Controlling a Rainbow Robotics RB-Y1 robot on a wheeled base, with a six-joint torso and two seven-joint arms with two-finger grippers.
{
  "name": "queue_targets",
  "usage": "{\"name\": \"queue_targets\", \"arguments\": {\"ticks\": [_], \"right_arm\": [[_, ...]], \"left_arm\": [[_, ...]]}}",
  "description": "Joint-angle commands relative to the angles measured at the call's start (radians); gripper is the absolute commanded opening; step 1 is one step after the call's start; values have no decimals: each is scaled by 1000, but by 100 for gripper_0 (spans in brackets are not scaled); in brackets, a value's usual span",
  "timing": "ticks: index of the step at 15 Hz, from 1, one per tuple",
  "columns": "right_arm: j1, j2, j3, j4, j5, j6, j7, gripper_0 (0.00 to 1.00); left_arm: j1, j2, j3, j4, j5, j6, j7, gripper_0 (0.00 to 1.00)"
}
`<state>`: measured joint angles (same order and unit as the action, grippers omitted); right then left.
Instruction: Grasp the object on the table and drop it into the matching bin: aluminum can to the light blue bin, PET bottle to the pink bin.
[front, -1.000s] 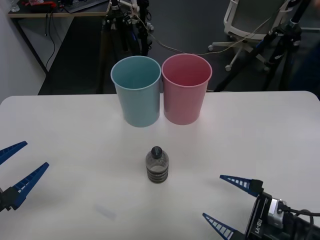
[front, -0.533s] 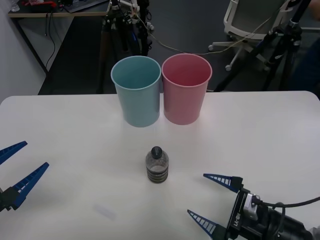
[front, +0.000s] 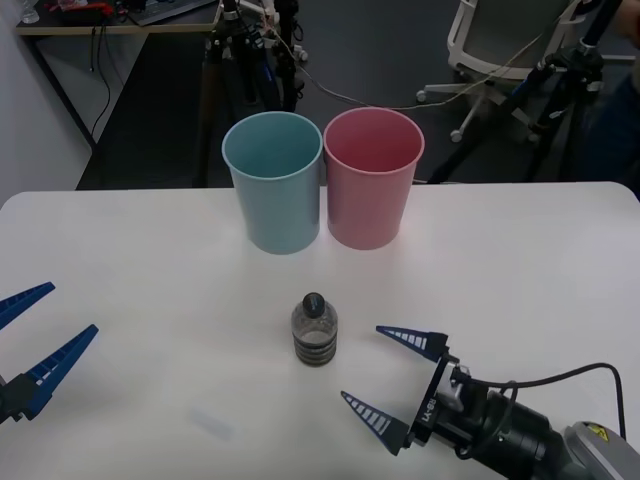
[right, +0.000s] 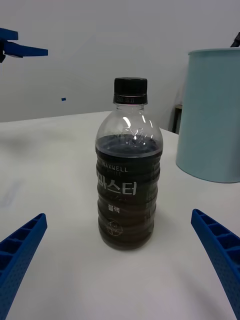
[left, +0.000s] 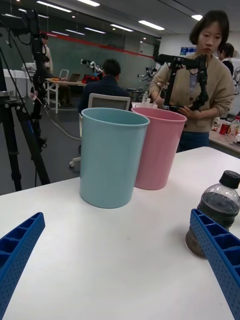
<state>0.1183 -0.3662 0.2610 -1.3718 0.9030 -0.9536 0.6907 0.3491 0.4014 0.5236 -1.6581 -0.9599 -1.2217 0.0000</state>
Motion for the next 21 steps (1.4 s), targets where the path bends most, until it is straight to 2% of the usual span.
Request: {"name": "queue_targets", "arguments": {"ticks": [1, 6, 14, 18, 21], "right_arm": [[-9, 36, 0, 2, 20, 39, 3, 100], [-28, 92, 6, 19, 48, 73, 4, 100], [-137, 193, 0, 165, 70, 67, 43, 100], [-164, 260, -39, 191, 132, 69, 58, 100], [-195, 282, -55, 232, 132, 73, 69, 100]], "left_arm": [[0, 0, 0, 0, 0, 0, 0, 100], [0, 0, 0, 0, 0, 0, 0, 100], [0, 0, 0, 0, 0, 0, 0, 100], [0, 0, 0, 0, 0, 0, 0, 100], [0, 0, 0, 0, 0, 0, 0, 100]]}}
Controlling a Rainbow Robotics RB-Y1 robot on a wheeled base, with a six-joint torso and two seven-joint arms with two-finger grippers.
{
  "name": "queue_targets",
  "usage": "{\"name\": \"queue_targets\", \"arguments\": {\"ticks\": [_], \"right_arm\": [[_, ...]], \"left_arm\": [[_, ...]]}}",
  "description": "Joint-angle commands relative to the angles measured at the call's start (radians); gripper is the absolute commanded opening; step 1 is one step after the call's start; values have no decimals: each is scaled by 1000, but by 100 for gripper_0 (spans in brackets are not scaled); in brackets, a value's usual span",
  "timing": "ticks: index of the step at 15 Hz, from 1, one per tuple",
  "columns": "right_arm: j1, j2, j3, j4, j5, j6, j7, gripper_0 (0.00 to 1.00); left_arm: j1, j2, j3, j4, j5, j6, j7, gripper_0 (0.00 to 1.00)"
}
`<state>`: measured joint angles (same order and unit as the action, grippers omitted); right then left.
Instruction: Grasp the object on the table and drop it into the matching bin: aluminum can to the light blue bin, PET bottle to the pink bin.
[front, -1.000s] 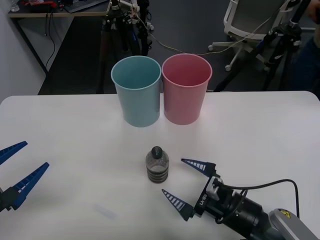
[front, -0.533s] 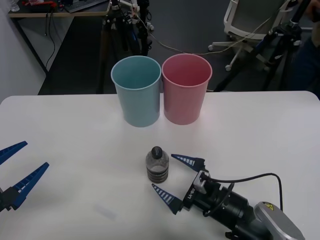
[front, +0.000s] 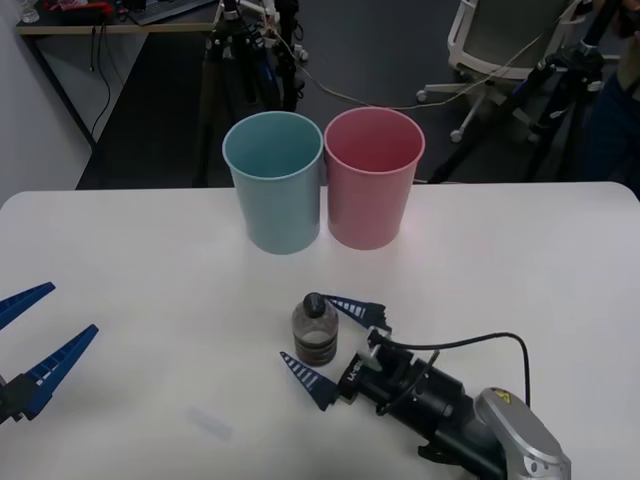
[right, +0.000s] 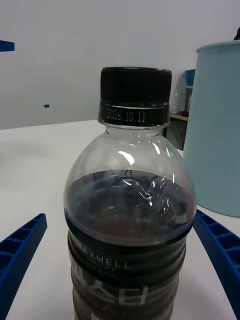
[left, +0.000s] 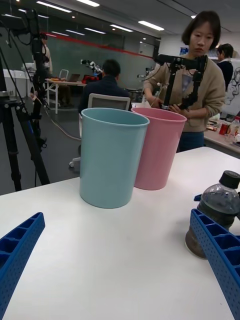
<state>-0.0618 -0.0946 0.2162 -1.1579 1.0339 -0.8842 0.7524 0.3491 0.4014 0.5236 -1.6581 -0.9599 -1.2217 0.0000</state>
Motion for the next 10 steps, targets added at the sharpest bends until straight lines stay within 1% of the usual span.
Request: {"name": "queue_targets", "arguments": {"ticks": [1, 9, 10], "right_arm": [[-18, 13, -12, 18, 0, 13, 8, 100], [-30, 32, 0, 18, 2, 36, 2, 100], [-33, 33, 3, 18, 2, 36, 2, 68]], "left_arm": [[0, 0, 0, 0, 0, 0, 0, 100], [0, 0, 0, 0, 0, 0, 0, 100], [0, 0, 0, 0, 0, 0, 0, 100]]}}
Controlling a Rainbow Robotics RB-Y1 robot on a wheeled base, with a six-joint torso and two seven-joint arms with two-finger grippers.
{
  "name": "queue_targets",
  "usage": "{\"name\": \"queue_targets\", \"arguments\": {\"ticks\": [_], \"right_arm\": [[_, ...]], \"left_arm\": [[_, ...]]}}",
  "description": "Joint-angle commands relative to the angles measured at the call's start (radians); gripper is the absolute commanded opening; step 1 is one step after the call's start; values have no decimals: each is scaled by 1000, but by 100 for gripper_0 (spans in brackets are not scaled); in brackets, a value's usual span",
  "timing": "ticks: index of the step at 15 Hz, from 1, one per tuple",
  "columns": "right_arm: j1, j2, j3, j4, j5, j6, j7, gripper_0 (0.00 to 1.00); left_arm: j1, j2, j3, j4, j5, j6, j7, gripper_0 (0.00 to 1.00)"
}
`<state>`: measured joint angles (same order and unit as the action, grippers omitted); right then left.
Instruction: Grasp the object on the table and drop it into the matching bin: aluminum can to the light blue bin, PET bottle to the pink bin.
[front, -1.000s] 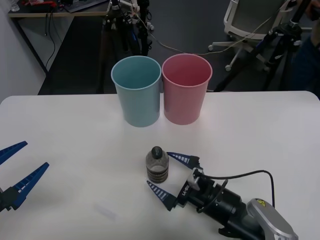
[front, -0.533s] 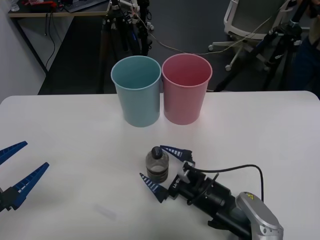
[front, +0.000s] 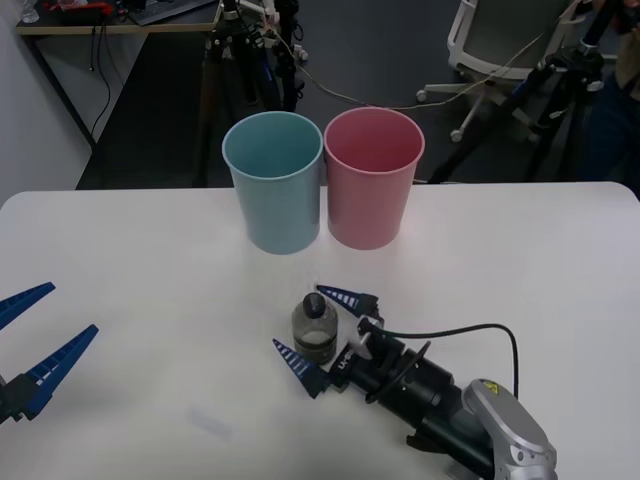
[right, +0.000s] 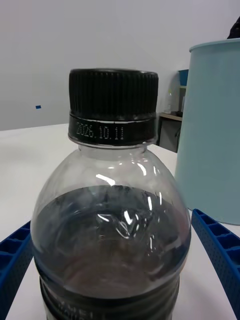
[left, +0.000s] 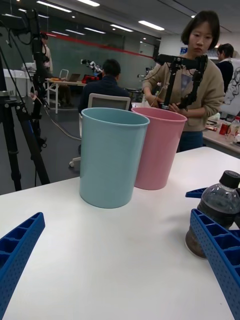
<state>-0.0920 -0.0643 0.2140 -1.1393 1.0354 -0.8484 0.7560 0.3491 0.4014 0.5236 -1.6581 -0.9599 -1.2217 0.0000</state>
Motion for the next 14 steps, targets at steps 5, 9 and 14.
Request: {"name": "queue_targets", "arguments": {"ticks": [5, 9, 14], "right_arm": [[-2, 0, 1, -3, 0, 0, -1, 0], [0, -12, 2, -7, 0, -1, -4, 0], [72, -95, 50, -143, -26, 60, -10, 0]], "left_arm": [[0, 0, 0, 0, 0, 0, 0, 100], [0, 0, 0, 0, 0, 0, 0, 100], [0, 0, 0, 0, 0, 0, 0, 100]]}}
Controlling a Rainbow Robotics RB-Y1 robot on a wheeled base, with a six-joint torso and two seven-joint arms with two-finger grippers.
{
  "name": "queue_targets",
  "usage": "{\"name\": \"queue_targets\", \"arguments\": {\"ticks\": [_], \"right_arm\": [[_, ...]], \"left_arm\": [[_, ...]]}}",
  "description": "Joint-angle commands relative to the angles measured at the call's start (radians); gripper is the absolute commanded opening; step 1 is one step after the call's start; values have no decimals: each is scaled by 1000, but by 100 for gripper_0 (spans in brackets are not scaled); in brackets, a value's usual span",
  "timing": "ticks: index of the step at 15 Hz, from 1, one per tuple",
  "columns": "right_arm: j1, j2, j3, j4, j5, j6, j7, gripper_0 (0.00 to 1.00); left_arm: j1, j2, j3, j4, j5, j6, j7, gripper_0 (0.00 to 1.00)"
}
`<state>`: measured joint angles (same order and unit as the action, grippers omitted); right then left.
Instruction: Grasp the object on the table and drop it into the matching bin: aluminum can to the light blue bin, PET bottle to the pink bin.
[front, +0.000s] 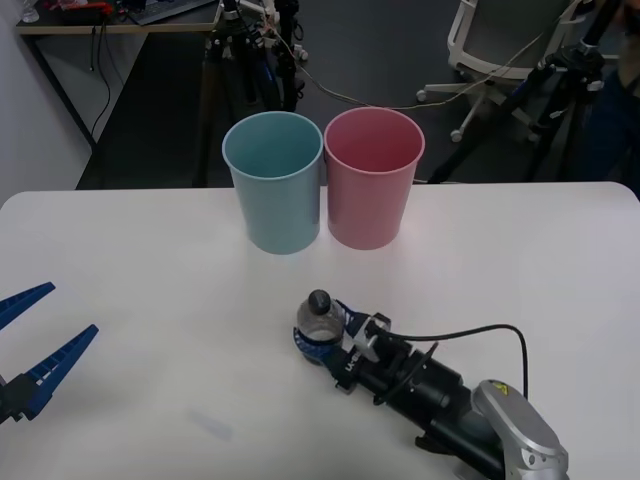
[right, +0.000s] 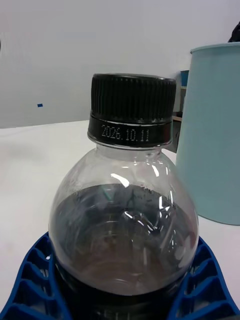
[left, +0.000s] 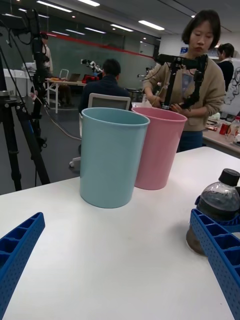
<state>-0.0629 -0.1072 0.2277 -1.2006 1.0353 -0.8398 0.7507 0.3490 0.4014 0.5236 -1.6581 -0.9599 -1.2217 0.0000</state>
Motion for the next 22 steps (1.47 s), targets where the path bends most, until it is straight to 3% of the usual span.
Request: {"name": "queue_targets", "arguments": {"ticks": [1, 5, 7, 11, 15, 22], "right_arm": [[72, -100, 73, -140, -60, 99, -13, 0], [181, -259, 145, -343, -181, 220, -45, 0], [229, -339, 142, -433, -221, 240, -123, 0], [272, -450, 62, -542, -277, 245, -168, 0], [273, -569, 12, -620, -388, 280, -197, 0], [273, -879, -42, -843, -699, 432, -246, 0]], "left_arm": [[0, 0, 0, 0, 0, 0, 0, 100], [0, 0, 0, 0, 0, 0, 0, 100], [0, 0, 0, 0, 0, 0, 0, 100], [0, 0, 0, 0, 0, 0, 0, 100], [0, 0, 0, 0, 0, 0, 0, 100], [0, 0, 0, 0, 0, 0, 0, 100]]}}
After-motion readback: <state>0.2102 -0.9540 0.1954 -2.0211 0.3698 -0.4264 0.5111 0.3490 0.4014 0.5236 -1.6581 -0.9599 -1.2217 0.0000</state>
